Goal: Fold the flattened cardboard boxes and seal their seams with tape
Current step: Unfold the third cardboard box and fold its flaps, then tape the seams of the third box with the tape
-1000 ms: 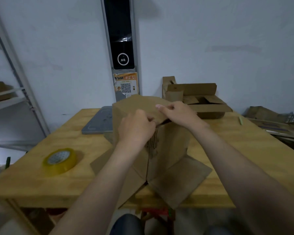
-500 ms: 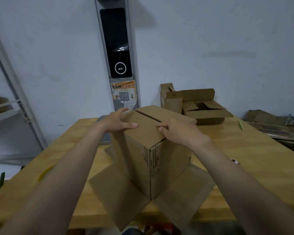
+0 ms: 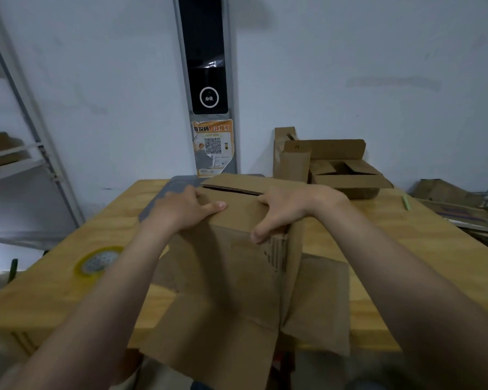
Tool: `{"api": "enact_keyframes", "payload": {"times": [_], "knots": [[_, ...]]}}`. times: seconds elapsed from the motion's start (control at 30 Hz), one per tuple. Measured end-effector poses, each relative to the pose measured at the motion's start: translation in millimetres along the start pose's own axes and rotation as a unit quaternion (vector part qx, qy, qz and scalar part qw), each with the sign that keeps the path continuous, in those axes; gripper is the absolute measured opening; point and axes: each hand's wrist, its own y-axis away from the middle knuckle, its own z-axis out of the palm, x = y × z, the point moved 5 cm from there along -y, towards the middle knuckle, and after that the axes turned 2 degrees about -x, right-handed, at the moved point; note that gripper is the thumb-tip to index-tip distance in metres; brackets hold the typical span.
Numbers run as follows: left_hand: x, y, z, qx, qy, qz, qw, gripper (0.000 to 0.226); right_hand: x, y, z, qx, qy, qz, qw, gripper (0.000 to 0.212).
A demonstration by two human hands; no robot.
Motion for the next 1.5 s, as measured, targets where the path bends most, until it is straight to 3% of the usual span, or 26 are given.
{"api": "enact_keyframes", "payload": {"times": [0.07,0.17,0.27,0.43,0.53,0.6,0.67,0.73,0.83,0.9,1.03,1.13,1.27,1.3,1.37,1.5], "knots": [[0,16,0,0.009,-0.015,-0.008,1.000,0.099,-4,0,0,-0.032,0.018,-0.006,0.999,0.085],[0,37,5,0.025,-0.041,-0.025,0.999,0.097,-2,-1,-1,-0.043,0.043,-0.019,0.998,0.113],[9,53,13,0.057,-0.060,-0.020,0.996,0.096,13,1,0,-0.046,0.029,-0.027,0.998,0.120],[31,56,12,0.069,-0.066,-0.014,0.995,0.096,31,0,-8,-0.052,0.013,-0.021,0.998,0.114],[43,41,6,0.082,-0.084,0.071,0.991,0.081,38,-4,-5,-0.063,-0.007,-0.018,0.998,0.111],[47,24,6,0.024,-0.056,0.127,0.990,0.080,42,-6,-6,-0.069,-0.017,-0.013,0.997,0.109],[47,13,9,-0.049,-0.035,0.143,0.988,0.090,42,-5,-5,-0.073,-0.008,-0.011,0.997,0.109],[47,9,12,-0.075,-0.049,0.147,0.985,0.095,38,-4,-5,-0.071,0.001,-0.010,0.997,0.104],[46,8,10,-0.047,-0.059,0.149,0.986,0.092,27,-15,-4,-0.013,-0.049,0.003,0.999,0.076],[44,7,10,-0.037,-0.032,0.136,0.990,0.102,16,-31,0,0.048,-0.059,0.024,0.997,0.060],[35,16,5,-0.012,0.026,0.129,0.991,0.119,-3,-56,21,0.084,-0.035,0.121,0.988,0.059],[-4,18,-13,0.092,0.001,0.080,0.993,0.110,-9,-51,22,0.114,-0.049,0.155,0.980,0.063],[-96,12,-4,0.148,0.092,-0.054,0.983,0.079,-7,-53,24,0.119,-0.064,0.154,0.979,0.061],[-116,10,5,0.145,0.081,-0.101,0.981,0.072,-6,-53,24,0.120,-0.063,0.153,0.979,0.060],[-144,8,27,0.093,0.043,-0.179,0.979,0.079,-7,-53,25,0.123,-0.059,0.151,0.979,0.059],[-181,-5,65,-0.032,-0.032,-0.238,0.970,0.096,-6,-53,25,0.131,-0.065,0.140,0.979,0.053]]}}
